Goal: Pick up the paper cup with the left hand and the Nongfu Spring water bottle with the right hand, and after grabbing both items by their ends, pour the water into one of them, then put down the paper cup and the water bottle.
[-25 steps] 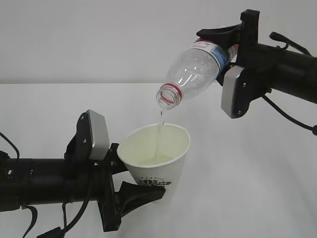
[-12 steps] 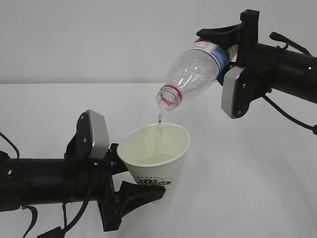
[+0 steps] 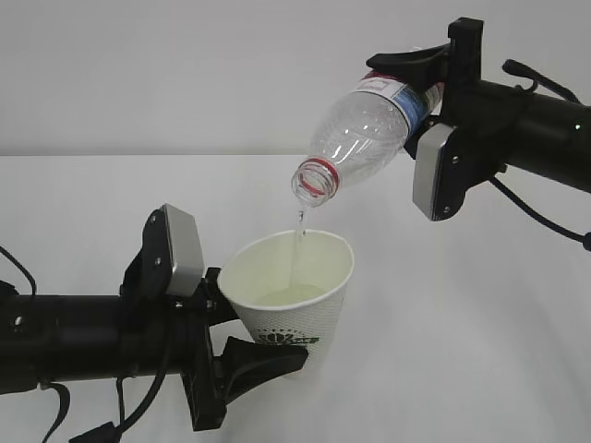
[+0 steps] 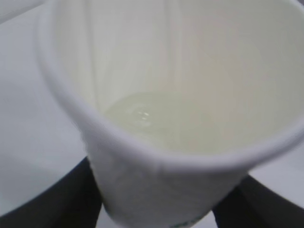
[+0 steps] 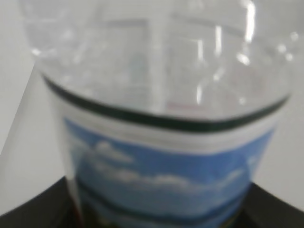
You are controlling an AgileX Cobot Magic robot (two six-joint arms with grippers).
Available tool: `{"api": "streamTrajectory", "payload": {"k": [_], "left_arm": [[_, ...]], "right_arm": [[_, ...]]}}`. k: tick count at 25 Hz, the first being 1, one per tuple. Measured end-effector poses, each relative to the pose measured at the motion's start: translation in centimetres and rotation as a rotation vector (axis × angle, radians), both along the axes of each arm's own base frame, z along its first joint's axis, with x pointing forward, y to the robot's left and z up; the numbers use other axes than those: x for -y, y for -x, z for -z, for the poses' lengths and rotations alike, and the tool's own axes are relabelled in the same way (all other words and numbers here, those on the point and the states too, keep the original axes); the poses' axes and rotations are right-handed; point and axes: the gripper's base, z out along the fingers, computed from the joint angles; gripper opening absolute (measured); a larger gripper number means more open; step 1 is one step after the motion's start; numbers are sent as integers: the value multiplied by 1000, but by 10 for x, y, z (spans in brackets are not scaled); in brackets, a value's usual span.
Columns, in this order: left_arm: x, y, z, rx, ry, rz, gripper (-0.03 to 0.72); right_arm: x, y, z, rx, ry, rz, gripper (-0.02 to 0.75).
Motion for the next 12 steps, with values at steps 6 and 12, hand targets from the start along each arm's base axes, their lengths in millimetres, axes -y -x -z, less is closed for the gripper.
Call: {"api": "streamTrajectory", "payload": {"k": [6, 12], "left_arm": [[0, 0, 0, 0, 0, 0, 474], [0, 0, 0, -2, -1, -1, 473]], "right_arm": [[0, 0, 0, 0, 0, 0, 437], [0, 0, 0, 0, 0, 0, 437]]}}
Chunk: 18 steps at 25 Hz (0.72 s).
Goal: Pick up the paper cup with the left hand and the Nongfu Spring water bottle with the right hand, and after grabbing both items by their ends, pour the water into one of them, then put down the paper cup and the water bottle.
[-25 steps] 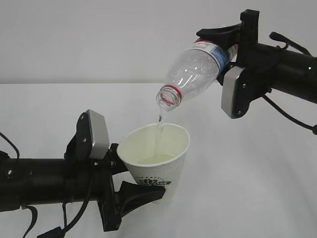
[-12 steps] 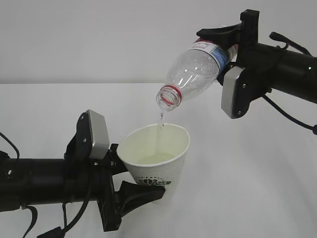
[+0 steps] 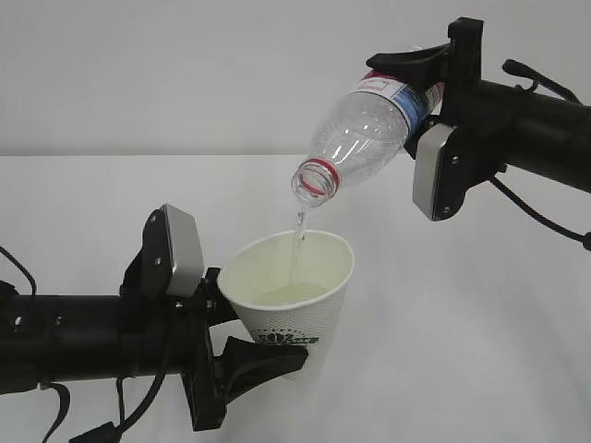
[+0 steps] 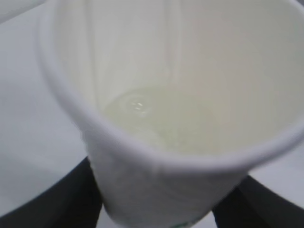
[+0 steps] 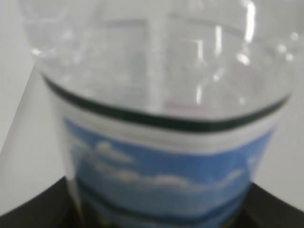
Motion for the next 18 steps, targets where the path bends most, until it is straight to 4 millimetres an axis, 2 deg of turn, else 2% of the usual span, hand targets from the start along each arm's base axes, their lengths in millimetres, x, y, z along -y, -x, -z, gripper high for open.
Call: {"api": "streamTrajectory", "payload": {"k": [18], "left_arm": [[0, 0, 0, 0, 0, 0, 468]], "right_arm": [[1, -1, -1, 16, 0, 18, 437]]}}
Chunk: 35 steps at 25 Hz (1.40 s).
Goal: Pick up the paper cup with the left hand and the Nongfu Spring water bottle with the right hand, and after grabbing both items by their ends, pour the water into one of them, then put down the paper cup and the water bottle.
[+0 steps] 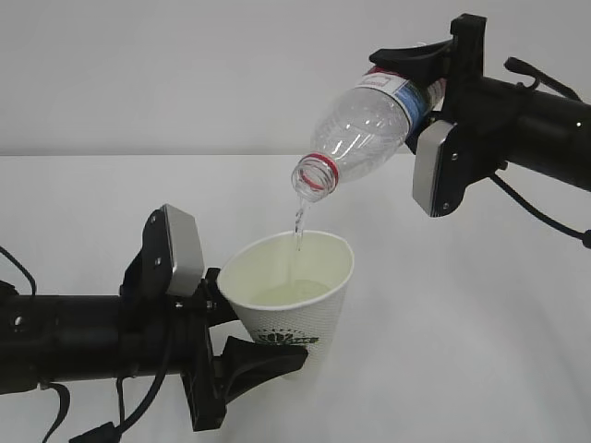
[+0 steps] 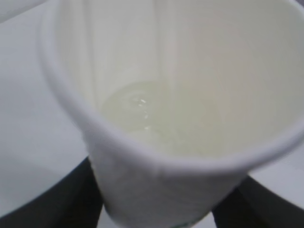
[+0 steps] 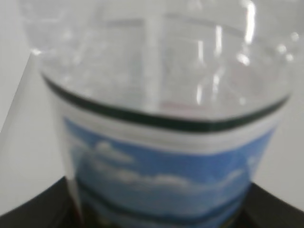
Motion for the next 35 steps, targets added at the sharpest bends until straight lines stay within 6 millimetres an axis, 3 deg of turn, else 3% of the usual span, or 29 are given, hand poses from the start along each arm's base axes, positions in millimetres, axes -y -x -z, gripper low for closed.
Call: {"api": "streamTrajectory", "payload": {"k": [35], "left_arm": [[0, 0, 0, 0, 0, 0, 470]], "right_arm": [[0, 0, 0, 2, -1, 4, 437]]}}
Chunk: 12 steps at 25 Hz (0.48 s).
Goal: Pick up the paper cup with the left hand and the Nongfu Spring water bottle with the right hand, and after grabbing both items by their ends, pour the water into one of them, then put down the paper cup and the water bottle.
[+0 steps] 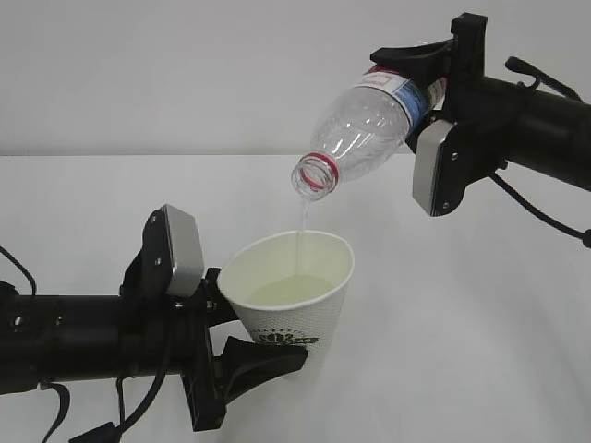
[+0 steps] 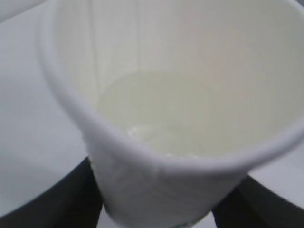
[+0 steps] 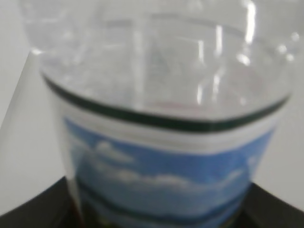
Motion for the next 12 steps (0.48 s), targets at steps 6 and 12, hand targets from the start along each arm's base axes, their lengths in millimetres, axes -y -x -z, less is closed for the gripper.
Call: {"api": "streamTrajectory", "payload": {"k": [6, 12], "left_arm": [[0, 0, 0, 0, 0, 0, 470], [0, 0, 0, 0, 0, 0, 470]], "right_arm": [[0, 0, 0, 4, 4, 0, 437], [0, 0, 0, 5, 5, 0, 437]]}}
